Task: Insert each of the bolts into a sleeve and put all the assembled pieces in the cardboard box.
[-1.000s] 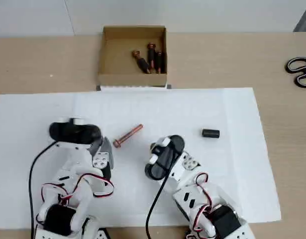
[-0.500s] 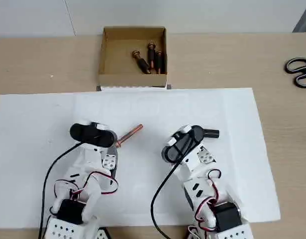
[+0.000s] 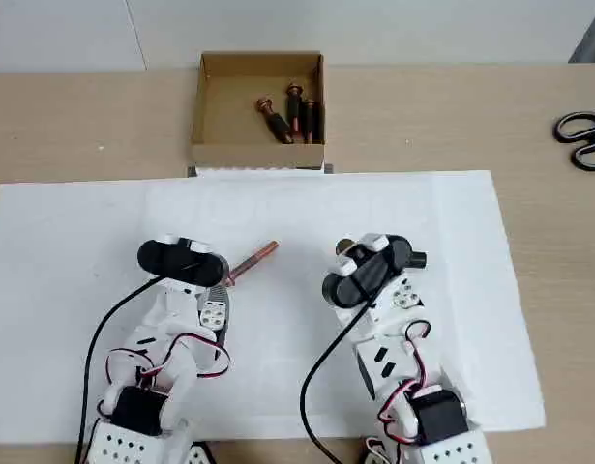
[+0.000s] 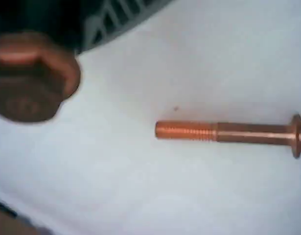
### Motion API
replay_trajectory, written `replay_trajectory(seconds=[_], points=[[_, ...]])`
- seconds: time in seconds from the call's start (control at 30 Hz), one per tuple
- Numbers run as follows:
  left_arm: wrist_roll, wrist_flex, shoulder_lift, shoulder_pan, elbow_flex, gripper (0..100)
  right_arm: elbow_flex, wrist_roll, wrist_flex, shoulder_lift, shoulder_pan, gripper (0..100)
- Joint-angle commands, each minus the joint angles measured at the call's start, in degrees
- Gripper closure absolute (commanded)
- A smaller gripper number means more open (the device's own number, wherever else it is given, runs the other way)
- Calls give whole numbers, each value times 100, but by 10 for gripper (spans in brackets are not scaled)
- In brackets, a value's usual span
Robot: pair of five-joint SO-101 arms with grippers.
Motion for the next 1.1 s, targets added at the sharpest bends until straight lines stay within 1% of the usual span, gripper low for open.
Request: replay_trajectory(seconds=[0.0,0.33,0.47,0.57,0.87,1.07], points=[[-18,-97,-53,-18,-48,994,-1099,-88,-470,796,66,996],[-9,-97,-53,-18,-48,994,-4879,-114,-1226,6070,66,996],[9,-97,-53,-18,-48,994,-6409,-97,-1516,7934,57,996],[18,-97,-53,-18,-48,994,-7736,-105,-1525,9218,40,996],[79,-88,-53,-18,-48,994,-11411,-123,-1508,12444,31,996],[308,-88,-53,-264,-48,994,-13143,-105,-1490,14018,13,996]])
